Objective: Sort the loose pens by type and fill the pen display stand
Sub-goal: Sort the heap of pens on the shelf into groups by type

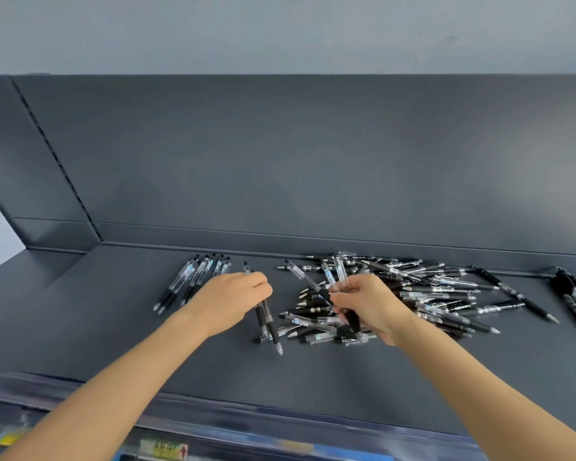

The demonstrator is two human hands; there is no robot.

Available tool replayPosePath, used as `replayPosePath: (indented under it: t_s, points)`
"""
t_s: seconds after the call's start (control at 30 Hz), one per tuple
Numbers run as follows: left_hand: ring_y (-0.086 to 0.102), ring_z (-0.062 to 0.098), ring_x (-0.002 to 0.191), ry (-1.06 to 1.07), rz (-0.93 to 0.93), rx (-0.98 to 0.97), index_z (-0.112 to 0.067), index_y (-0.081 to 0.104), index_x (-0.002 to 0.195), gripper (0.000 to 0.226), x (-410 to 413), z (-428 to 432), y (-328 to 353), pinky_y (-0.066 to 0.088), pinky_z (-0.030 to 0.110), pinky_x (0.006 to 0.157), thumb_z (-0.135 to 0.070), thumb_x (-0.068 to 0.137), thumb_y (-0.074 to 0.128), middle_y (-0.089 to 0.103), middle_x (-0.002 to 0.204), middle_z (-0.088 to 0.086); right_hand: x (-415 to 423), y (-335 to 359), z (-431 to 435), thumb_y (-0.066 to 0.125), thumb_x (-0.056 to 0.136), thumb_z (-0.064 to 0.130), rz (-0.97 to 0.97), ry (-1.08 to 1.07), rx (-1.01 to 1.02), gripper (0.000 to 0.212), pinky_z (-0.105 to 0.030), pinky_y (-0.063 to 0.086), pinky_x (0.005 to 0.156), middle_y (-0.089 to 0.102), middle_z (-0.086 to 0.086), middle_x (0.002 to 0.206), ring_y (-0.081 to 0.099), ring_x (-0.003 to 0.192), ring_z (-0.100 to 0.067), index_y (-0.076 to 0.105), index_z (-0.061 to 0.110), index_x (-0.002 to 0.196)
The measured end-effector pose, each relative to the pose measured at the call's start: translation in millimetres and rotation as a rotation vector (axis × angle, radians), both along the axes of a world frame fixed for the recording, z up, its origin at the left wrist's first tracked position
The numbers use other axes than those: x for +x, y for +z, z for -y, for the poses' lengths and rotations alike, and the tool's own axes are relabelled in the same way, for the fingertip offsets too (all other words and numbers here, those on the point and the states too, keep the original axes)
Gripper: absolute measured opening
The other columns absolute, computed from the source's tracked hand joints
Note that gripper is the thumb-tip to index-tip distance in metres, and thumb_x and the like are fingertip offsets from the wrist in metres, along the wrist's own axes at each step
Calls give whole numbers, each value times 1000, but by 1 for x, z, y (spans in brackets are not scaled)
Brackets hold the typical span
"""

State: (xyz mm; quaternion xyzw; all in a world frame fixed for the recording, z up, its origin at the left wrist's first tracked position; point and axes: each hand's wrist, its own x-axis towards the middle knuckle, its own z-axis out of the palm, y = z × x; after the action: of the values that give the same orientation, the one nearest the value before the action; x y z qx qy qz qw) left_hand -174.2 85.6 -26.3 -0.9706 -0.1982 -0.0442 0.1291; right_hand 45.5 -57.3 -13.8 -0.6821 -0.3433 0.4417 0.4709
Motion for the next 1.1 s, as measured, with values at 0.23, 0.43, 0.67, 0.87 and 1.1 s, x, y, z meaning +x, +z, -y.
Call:
replayPosePath:
  t_s: [0.23, 0.43, 0.67, 0.87, 1.1]
  points:
    - [55, 18, 95, 181, -7, -262, -41, 42, 123, 31, -27, -31, 1, 42, 32, 79, -39, 93, 37, 55, 104, -16, -47, 1, -52, 54, 88, -11, -355, -52, -22, 11, -24, 50, 48, 53, -14, 68, 54, 56, -18, 52, -1, 84]
    - [44, 20, 68, 207, 44, -313, -40, 43, 114, 25, -35, -66, 7, 37, 35, 60, -38, 90, 44, 53, 82, -1, -85, -16, -103, 55, 86, -13, -283, -88, -121, 17, -28, 53, 49, 51, -13, 67, 52, 55, -19, 49, 3, 82]
    - [50, 21, 93, 305, -19, -379, -29, 50, 136, 67, -49, -79, -3, 31, 25, 59, 12, 85, 37, 16, 157, -7, -105, -32, -124, 61, 74, -7, 14, -68, -197, 19, -47, 56, 69, 49, -15, 71, 52, 56, -26, 48, 6, 71]
    - [30, 12, 137, 263, 193, -503, -31, 47, 139, 39, -68, -66, -13, 36, 28, 105, -25, 101, 42, 23, 155, -11, -97, -34, -116, 63, 76, -4, 329, -15, -176, 41, -35, 51, 71, 62, -31, 107, 41, 79, -15, 49, -16, 113]
    - [25, 9, 135, 295, 110, -488, -23, 47, 139, 40, -81, -66, -21, 35, 26, 105, -33, 100, 44, 32, 147, -8, -90, -34, -112, 68, 79, 1, 346, 109, -258, 40, -38, 60, 70, 54, -14, 84, 59, 70, -25, 52, -16, 112]
